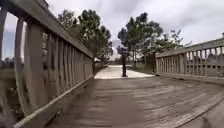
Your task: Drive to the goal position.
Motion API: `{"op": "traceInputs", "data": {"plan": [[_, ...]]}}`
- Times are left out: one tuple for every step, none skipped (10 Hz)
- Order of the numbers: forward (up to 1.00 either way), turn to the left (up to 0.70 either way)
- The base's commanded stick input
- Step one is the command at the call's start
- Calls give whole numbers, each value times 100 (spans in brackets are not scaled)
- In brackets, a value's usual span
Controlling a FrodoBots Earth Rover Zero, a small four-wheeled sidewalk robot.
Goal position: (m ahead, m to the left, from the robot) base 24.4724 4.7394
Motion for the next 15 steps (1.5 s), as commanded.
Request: {"op": "traceInputs", "data": {"plan": [[85,0],[85,0],[85,0],[85,0],[85,0],[85,0],[85,0],[85,0],[85,0],[85,0],[85,0],[85,0],[85,0],[85,0],[85,0]]}}
